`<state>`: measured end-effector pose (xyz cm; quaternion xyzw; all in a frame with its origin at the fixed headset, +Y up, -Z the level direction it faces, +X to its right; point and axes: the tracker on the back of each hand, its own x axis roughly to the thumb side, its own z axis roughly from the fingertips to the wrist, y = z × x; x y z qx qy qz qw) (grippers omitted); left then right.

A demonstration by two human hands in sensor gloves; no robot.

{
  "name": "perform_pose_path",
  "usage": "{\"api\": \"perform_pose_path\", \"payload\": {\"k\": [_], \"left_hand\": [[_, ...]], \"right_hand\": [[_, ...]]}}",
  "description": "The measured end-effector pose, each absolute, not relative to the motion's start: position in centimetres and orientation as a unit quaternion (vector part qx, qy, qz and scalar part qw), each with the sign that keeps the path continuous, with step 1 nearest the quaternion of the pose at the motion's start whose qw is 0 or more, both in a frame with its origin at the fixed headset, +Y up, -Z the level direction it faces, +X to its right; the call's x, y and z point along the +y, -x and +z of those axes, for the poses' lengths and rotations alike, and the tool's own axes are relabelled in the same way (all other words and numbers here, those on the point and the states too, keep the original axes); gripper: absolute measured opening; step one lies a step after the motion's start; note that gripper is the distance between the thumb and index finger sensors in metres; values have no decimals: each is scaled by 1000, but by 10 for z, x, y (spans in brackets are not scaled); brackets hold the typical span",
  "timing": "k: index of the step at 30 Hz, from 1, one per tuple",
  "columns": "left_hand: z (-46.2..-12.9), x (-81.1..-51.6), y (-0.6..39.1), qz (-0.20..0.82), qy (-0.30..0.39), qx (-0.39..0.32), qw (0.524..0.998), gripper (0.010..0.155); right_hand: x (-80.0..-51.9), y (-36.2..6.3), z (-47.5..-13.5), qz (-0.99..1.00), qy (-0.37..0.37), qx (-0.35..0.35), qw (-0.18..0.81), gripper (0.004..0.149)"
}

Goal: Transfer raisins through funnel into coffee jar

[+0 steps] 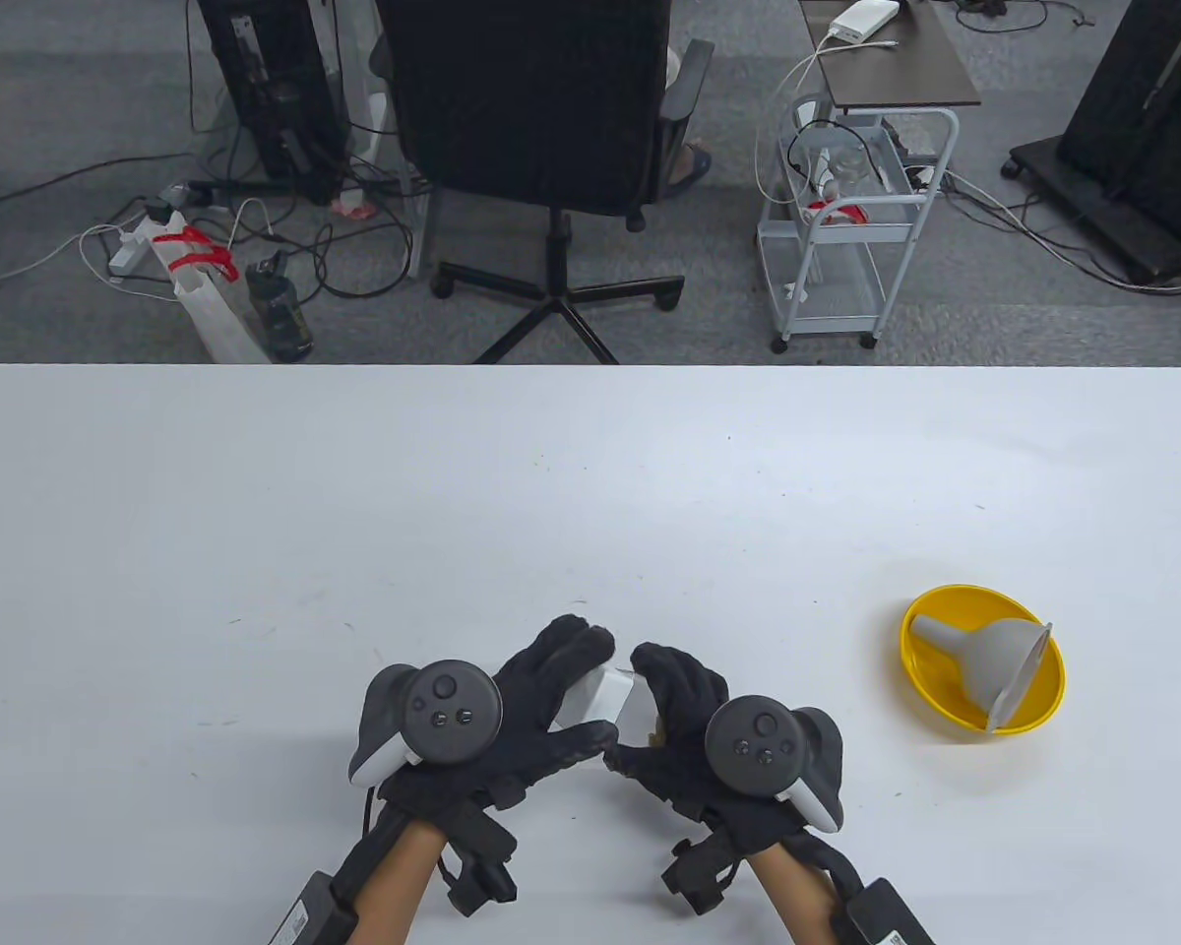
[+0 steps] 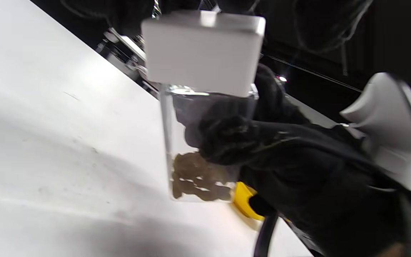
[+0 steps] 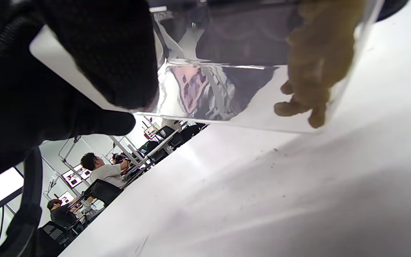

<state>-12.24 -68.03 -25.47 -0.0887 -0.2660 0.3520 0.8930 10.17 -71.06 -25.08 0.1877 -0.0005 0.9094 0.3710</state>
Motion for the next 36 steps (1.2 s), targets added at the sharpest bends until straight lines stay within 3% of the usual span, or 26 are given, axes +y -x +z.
{"api": "perform_pose_path", "payload": {"k": [3,15,36], "left_hand": [[-254,-679,121,304,79,-258,914,79],[-251,-671,120,260,48,-327,907,72],[-249,-670,118,237,45,-344,907,70]], "right_hand": [[-710,-101,-250,912,-187,-5,365,91],[-710,-101,-252,904,-195,11,381,91],[-711,-104,-255,885,-203,52,417,91]]}}
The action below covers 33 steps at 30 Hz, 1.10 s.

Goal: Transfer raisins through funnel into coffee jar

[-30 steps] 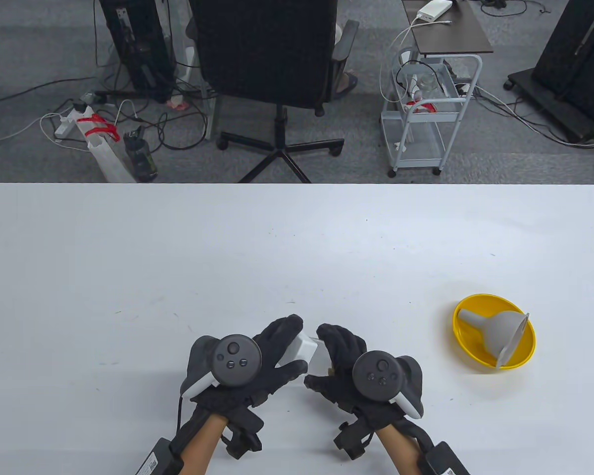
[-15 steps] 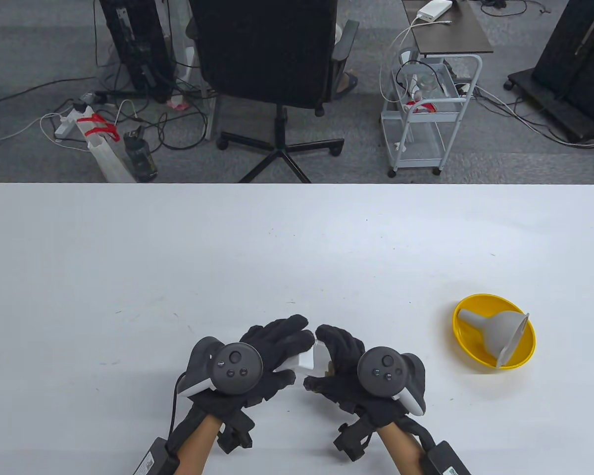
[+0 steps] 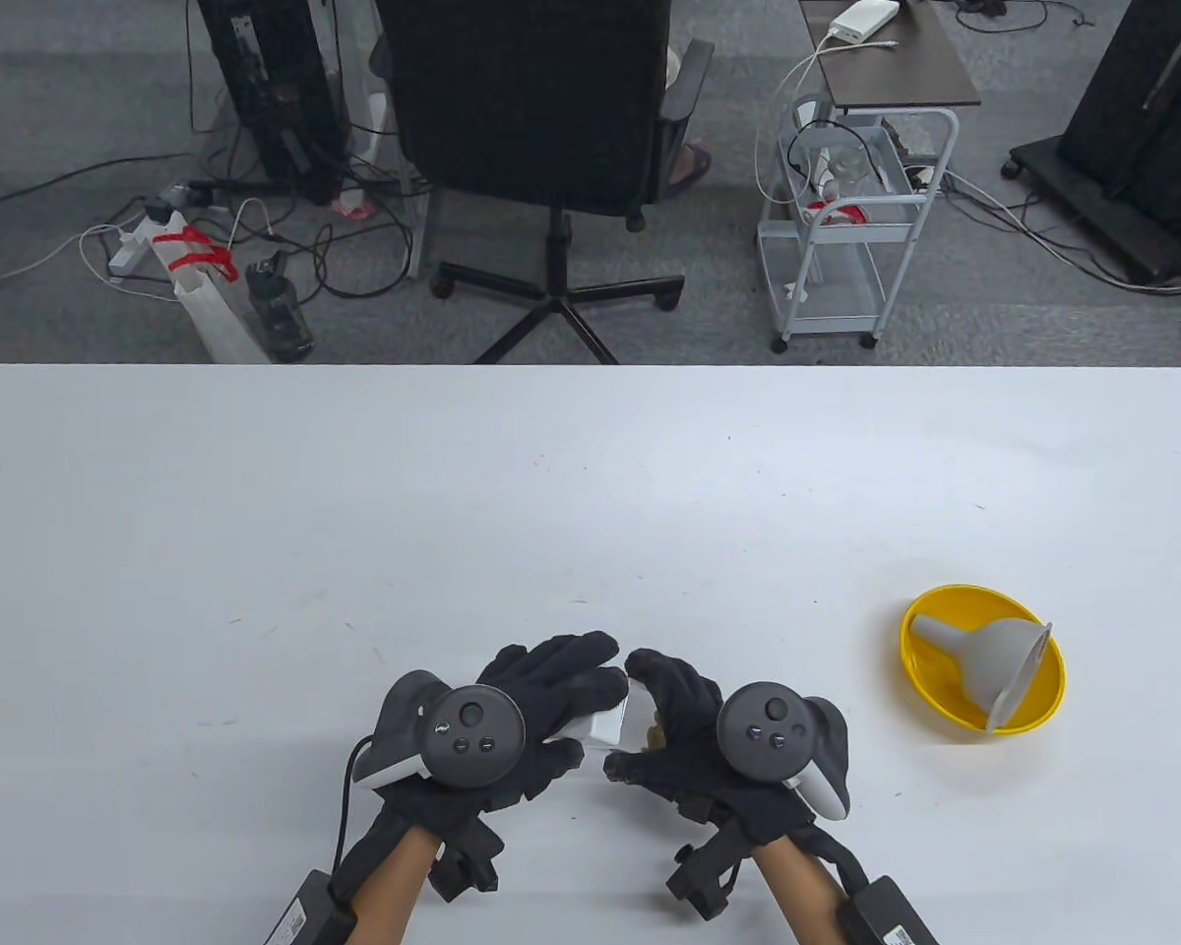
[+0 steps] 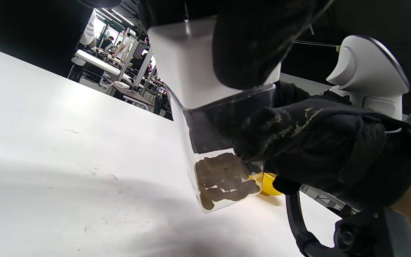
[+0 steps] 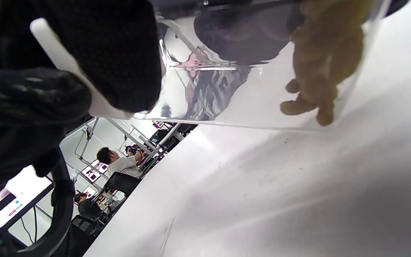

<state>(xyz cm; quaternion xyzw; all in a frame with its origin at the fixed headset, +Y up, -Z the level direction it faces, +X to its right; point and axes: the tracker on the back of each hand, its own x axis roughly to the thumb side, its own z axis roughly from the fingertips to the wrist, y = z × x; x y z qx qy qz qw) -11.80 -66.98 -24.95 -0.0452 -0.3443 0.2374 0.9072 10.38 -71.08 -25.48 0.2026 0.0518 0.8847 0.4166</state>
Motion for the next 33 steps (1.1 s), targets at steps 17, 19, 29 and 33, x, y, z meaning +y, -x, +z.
{"api": "perform_pose_path", "payload": {"k": [17,19,29,33], "left_hand": [[-249,-670,117,233,52,-352,905,69],[-249,-670,117,233,55,-352,905,69],[-247,-668,114,244,57,-355,901,86],[-245,-659,116,233,42,-345,908,91]], "right_hand": [[-711,-105,-256,875,-205,73,432,90],[-711,-105,-257,875,-204,75,432,91],[-707,-111,-259,869,-197,61,450,90],[-706,-117,-260,862,-187,53,469,90]]}}
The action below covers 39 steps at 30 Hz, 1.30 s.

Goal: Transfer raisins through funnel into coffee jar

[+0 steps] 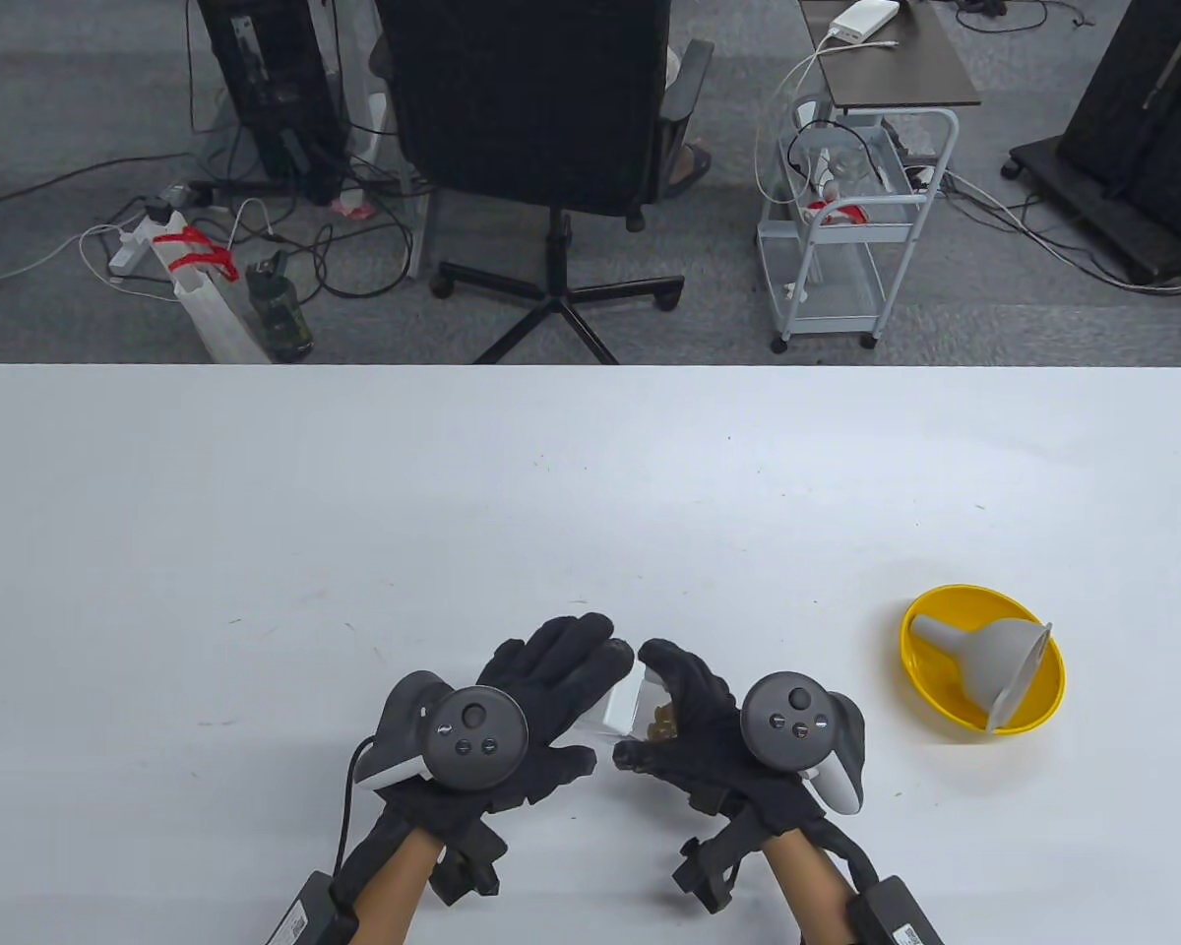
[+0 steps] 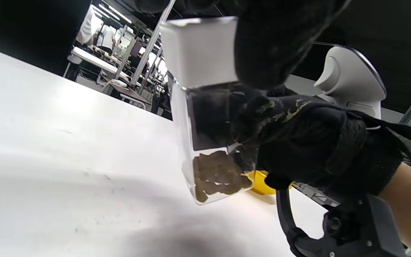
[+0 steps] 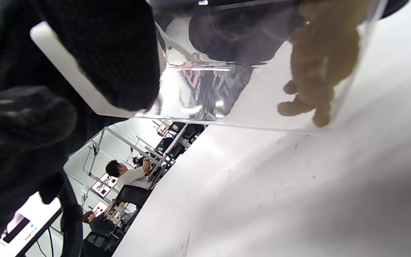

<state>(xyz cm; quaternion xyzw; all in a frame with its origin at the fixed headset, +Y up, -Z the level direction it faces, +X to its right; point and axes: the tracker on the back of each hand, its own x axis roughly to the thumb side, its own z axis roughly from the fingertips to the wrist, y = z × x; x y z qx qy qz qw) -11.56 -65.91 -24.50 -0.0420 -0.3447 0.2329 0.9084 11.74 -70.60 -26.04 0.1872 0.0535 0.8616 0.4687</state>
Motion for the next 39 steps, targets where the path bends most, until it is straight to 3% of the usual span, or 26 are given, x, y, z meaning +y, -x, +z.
{"api": "perform_pose_path", "payload": {"k": [8,15,20,22,33,39], "left_hand": [[-248,-654,140,224,14,-316,922,93],[-247,-662,184,155,-21,-230,961,92],[-247,-678,209,142,-24,-182,973,92],[-252,-687,215,144,5,-160,977,92],[-257,-704,217,81,47,-115,989,92],[-257,-705,219,92,49,-112,988,92]], "right_hand": [[-705,-127,-264,851,-172,48,494,90],[-705,-127,-264,849,-172,43,498,90],[-706,-128,-264,847,-171,43,501,89],[-706,-127,-264,845,-170,44,505,89],[-705,-124,-267,847,-159,24,506,87],[-715,-119,-278,842,-130,61,519,88]]}}
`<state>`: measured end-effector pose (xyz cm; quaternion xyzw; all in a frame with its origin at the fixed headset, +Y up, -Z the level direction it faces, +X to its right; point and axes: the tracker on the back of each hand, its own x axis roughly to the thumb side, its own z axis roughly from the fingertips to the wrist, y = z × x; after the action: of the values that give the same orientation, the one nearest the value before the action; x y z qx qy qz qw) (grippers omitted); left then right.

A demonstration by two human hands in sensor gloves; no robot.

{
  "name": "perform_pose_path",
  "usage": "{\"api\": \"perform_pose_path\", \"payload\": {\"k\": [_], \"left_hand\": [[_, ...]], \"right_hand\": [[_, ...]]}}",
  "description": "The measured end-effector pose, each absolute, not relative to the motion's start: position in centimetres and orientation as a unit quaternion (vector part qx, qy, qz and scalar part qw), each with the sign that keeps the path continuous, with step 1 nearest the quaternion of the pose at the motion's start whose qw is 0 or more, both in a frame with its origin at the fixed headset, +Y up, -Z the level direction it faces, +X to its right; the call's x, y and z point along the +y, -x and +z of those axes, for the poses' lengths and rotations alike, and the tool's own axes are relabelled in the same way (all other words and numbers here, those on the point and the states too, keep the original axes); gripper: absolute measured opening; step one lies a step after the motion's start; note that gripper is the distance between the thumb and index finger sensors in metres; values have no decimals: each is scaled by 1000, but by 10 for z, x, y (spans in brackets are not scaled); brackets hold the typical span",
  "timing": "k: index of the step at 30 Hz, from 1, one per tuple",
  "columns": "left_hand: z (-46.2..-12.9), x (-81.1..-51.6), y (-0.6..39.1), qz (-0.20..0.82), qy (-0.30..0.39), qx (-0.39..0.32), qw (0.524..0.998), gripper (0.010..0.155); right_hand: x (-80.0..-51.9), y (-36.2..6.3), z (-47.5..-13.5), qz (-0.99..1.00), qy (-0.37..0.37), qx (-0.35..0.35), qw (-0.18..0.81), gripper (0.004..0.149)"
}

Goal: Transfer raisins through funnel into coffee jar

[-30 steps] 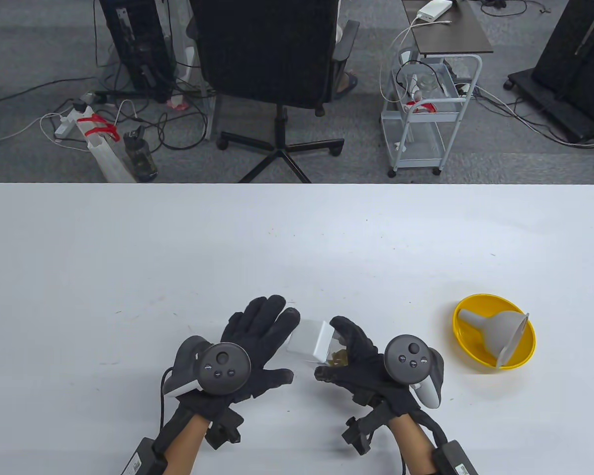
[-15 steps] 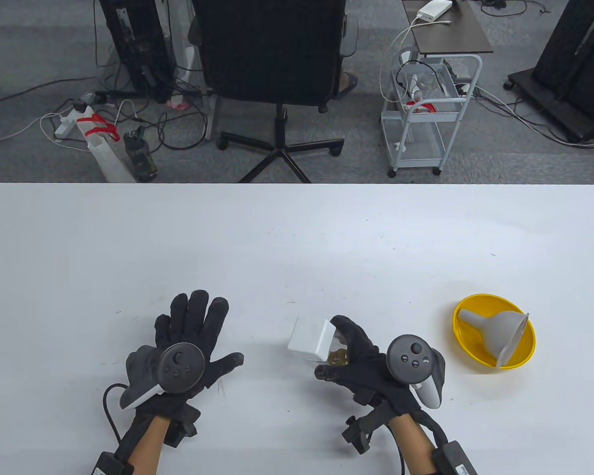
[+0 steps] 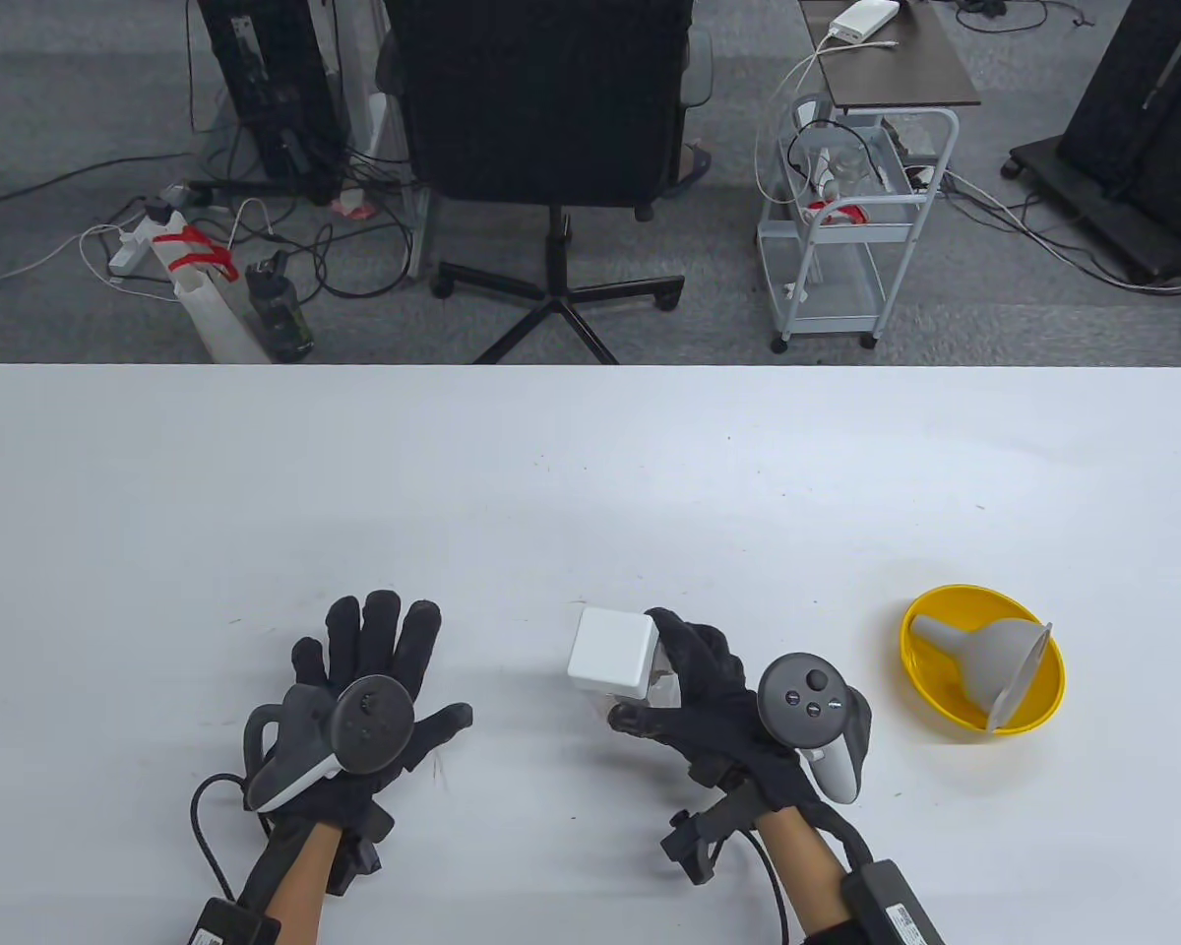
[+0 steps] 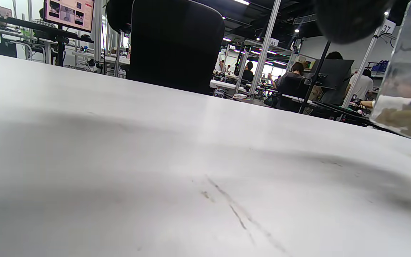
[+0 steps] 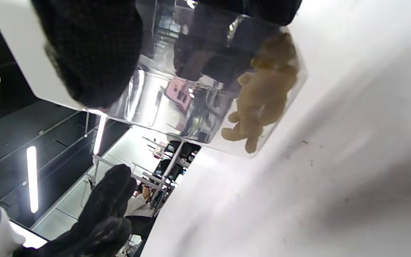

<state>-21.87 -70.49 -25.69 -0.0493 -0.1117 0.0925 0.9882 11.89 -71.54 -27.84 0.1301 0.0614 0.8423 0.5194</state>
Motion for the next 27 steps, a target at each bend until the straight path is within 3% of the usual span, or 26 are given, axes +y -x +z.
{"api": "perform_pose_path", "payload": {"k": [10,27], "left_hand": [[-258,-705,221,97,57,-107,988,92],[-258,-707,220,90,66,-106,988,92]], "right_hand": [[-736,-127,-291,859,-71,99,497,89],[-743,-132,-301,855,-68,165,487,89]]}}
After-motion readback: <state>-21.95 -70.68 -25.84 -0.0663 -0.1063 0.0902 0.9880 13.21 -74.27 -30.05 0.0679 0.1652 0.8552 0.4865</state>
